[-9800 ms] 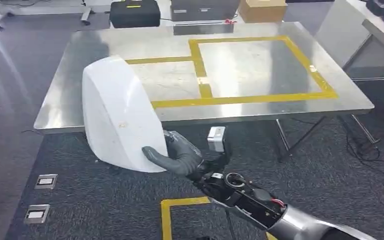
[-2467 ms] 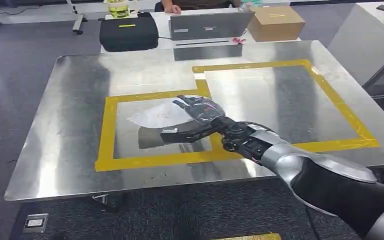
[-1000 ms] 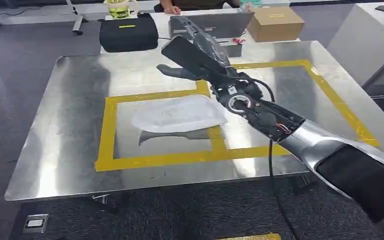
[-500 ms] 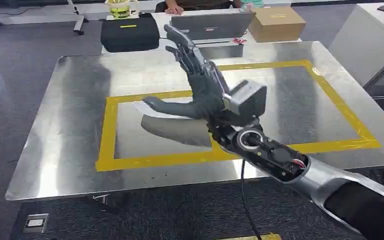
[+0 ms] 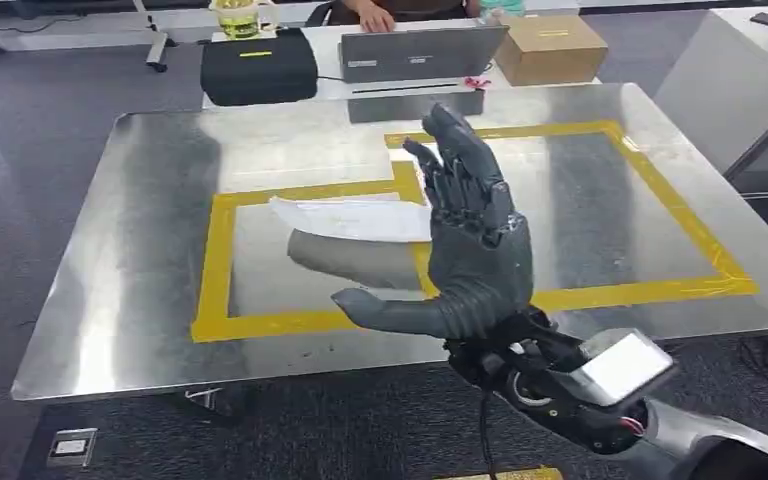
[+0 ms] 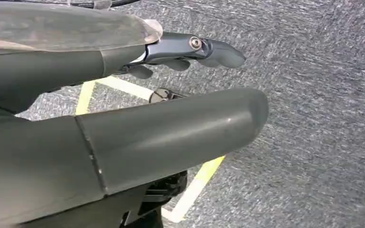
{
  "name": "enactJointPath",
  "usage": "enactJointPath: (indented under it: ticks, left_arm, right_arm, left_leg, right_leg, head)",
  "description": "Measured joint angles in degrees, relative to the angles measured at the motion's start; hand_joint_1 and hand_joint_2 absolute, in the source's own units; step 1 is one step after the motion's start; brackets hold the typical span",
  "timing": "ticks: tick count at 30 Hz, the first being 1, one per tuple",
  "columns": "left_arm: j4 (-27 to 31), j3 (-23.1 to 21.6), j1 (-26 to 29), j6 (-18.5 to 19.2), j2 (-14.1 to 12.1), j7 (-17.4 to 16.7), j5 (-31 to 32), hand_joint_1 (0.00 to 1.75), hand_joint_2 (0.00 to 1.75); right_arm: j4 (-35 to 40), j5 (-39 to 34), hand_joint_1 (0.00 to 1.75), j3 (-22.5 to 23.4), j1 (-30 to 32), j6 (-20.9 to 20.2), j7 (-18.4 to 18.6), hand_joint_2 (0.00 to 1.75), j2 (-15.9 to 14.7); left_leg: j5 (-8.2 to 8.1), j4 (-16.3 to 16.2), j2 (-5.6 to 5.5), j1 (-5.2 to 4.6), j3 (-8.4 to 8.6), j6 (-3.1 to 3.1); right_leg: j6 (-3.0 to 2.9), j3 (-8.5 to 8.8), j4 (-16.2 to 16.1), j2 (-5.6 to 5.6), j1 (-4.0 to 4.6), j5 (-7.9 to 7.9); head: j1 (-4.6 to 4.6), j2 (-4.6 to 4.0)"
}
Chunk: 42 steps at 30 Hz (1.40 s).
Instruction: Take the parts from the cabinet and place them on the table.
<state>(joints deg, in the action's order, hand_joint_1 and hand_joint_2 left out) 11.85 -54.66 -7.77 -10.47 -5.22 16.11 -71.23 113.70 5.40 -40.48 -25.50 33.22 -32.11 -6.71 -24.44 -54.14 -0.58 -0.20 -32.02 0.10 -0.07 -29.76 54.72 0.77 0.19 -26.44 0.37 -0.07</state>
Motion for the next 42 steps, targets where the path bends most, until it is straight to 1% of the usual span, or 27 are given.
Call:
enactJointPath:
  ticks: [8, 14, 20, 25, 28, 29, 30, 32, 33, 34, 35, 37, 38, 39, 40, 41, 42]
  left_arm:
    - [0.0, 0.02, 0.03, 0.0, 0.02, -0.02, 0.0, 0.0, 0.0]
    - [0.0, 0.02, 0.01, 0.0, 0.09, -0.07, 0.35, 0.0, 0.0]
    - [0.0, 0.02, 0.0, 0.2, 0.33, -0.09, 0.42, 0.0, 0.0]
    - [0.0, 0.02, -0.04, 0.74, 0.66, -1.36, 0.42, 0.0, 0.0]
    - [0.0, 0.02, -0.09, 1.09, 0.87, -2.32, 0.42, 0.0, 0.0]
    - [0.0, 0.02, -0.1, 1.27, 0.87, -2.49, 0.42, 0.0, 0.0]
    - [0.0, 0.02, -0.11, 1.27, 0.87, -2.71, 0.42, 0.0, 0.0]
    - [0.0, 0.02, -0.17, 1.38, 0.92, -3.32, 0.39, 0.0, 0.0]
    - [0.02, 0.04, -0.2, 1.4, 1.05, -3.52, 0.33, 0.0, 0.0]
    - [0.0, 0.09, -0.18, 1.4, 1.2, -3.58, 0.33, 0.0, 0.0]
    - [0.0, 0.15, -0.22, 1.4, 1.29, -3.72, 0.35, 0.0, 0.0]
    - [0.0, 0.42, -0.26, 1.4, 1.31, -4.18, 0.39, 0.0, 0.0]
    - [0.0, 0.55, -0.26, 1.42, 1.33, -4.22, 0.44, 0.0, 0.0]
    - [0.0, 0.57, -0.24, 1.49, 1.36, -4.28, 0.44, 0.0, 0.0]
    - [0.02, 0.59, -0.2, 1.57, 1.4, -4.28, 0.44, 0.0, 0.0]
    - [0.02, 0.63, -0.19, 1.6, 1.42, -4.28, 0.44, 0.0, 0.0]
    - [0.0, 0.68, -0.19, 1.68, 1.49, -4.28, 0.44, 0.0, 0.0]
  right_arm:
    - [3.91, -0.02, 0.0, 0.0, 1.17, 0.15, 0.06, 1.75, 0.0]
    - [4.78, -1.92, 0.0, 0.15, 1.96, 1.55, 0.24, 1.75, 0.0]
    - [4.83, -2.91, 0.0, 0.55, 2.84, 1.46, 0.42, 1.75, 0.0]
    - [4.48, -2.99, 0.0, 1.05, 2.81, 1.01, 2.21, 1.75, 0.0]
    - [3.56, -3.26, 0.0, 1.6, 2.81, 0.79, 2.62, 1.75, 0.0]
    - [3.34, -3.26, 0.0, 1.66, 2.81, 0.74, 2.62, 1.75, 0.0]
    - [3.21, -3.26, 0.0, 1.68, 2.8, 0.68, 2.62, 1.75, 0.0]
    - [2.82, -3.26, 0.0, 1.97, 2.81, 0.5, 2.62, 1.75, 0.0]
    - [2.69, -3.26, 0.0, 2.21, 2.81, 0.46, 2.62, 1.75, 0.02]
    - [2.44, -3.26, 0.0, 2.41, 2.82, 0.46, 2.62, 1.75, 0.02]
    - [2.29, -3.26, 0.0, 2.65, 2.72, 0.46, 2.62, 1.75, 0.02]
    - [2.03, -3.26, 0.0, 2.95, 2.99, 0.46, 2.62, 1.75, 0.02]
    - [1.85, -3.26, 0.0, 3.06, 3.24, 0.46, 2.62, 1.75, 0.02]
    - [1.7, -3.26, 0.0, 3.1, 3.47, 0.46, 2.64, 1.75, 0.02]
    - [1.53, -3.26, 0.0, 3.24, 3.61, 0.46, 2.64, 1.75, 0.02]
    - [1.4, -3.26, 0.0, 3.43, 3.63, 0.46, 2.64, 1.75, 0.02]
    - [1.35, -3.26, 0.0, 3.58, 3.62, 0.46, 2.64, 1.75, 0.02]
  left_leg:
    - [0.0, 0.0, 0.0, 0.0, 0.01, 0.0]
    - [0.0, 0.0, 0.0, 0.0, 0.01, 0.0]
    - [0.0, 0.0, 0.0, 0.0, 0.01, 0.0]
    - [0.0, 0.01, 0.0, 0.0, 0.0, 0.0]
    - [0.0, 0.0, 0.0, 0.0, 0.0, 0.0]
    - [-0.2, -0.4, -0.02, -0.36, -0.09, 0.28]
    - [-0.25, -0.38, -0.08, -0.45, -0.12, 0.66]
    - [-0.09, -0.06, -0.02, -0.52, -0.06, 0.95]
    - [0.4, 1.01, 0.07, 0.1, 0.45, 1.29]
    - [0.79, 2.09, 0.32, 0.34, 1.22, 1.32]
    - [0.82, 2.26, 0.33, 0.35, 1.41, 1.4]
    - [0.81, 2.26, 0.37, 0.42, 1.42, 1.42]
    - [0.77, 2.24, 0.38, 0.43, 1.38, 1.38]
    - [0.7, 2.22, 0.37, 0.53, 1.43, 1.26]
    - [0.59, 2.17, 0.32, 0.69, 1.55, 1.08]
    - [0.43, 2.04, 0.26, 0.89, 1.68, 0.79]
    - [0.14, 1.73, 0.19, 1.19, 1.82, 0.35]
  right_leg:
    - [0.0, 0.02, 0.0, 0.0, 0.0, 0.0]
    - [0.0, 0.01, 0.0, 0.0, 0.0, 0.0]
    - [0.0, 0.01, 0.0, 0.0, 0.0, 0.0]
    - [0.0, 0.03, 0.0, 0.0, 0.0, 0.0]
    - [0.0, 0.03, 0.0, -0.01, 0.0, 0.0]
    - [0.25, 0.1, -0.26, 0.0, -0.2, 0.12]
    - [0.4, 0.07, -0.23, 0.0, -0.28, 0.12]
    - [0.61, 0.13, -0.46, -0.01, -0.28, 0.25]
    - [0.83, 0.32, -0.64, 0.0, 0.0, 0.24]
    - [1.0, 0.07, -0.14, -0.2, -0.23, -0.43]
    - [1.21, -1.06, 2.66, -0.25, -0.2, -2.42]
    - [1.65, -5.38, 12.04, -0.27, -0.62, -6.54]
    - [1.94, -7.59, 16.5, -0.28, -0.83, -7.89]
    - [2.22, -8.38, 17.87, -0.31, -1.15, -7.63]
    - [2.52, -7.76, 16.29, -0.36, -1.51, -6.0]
    - [2.83, -6.06, 12.53, -0.42, -1.87, -3.56]
    - [3.2, -3.54, 7.16, -0.48, -2.24, -0.68]
  head:
    - [0.0, 0.0]
    - [0.0, 0.0]
    - [0.0, 0.0]
    - [0.0, 0.0]
    - [0.0, 0.0]
    - [0.02, 0.0]
    - [-0.02, 0.0]
    - [-0.37, 0.0]
    - [-0.37, 0.0]
    - [-0.13, 0.0]
    - [0.07, 0.0]
    - [0.7, 0.0]
    - [0.68, 0.0]
    - [0.85, 0.0]
    - [1.05, 0.0]
    - [1.16, 0.0]
    - [1.24, 0.0]
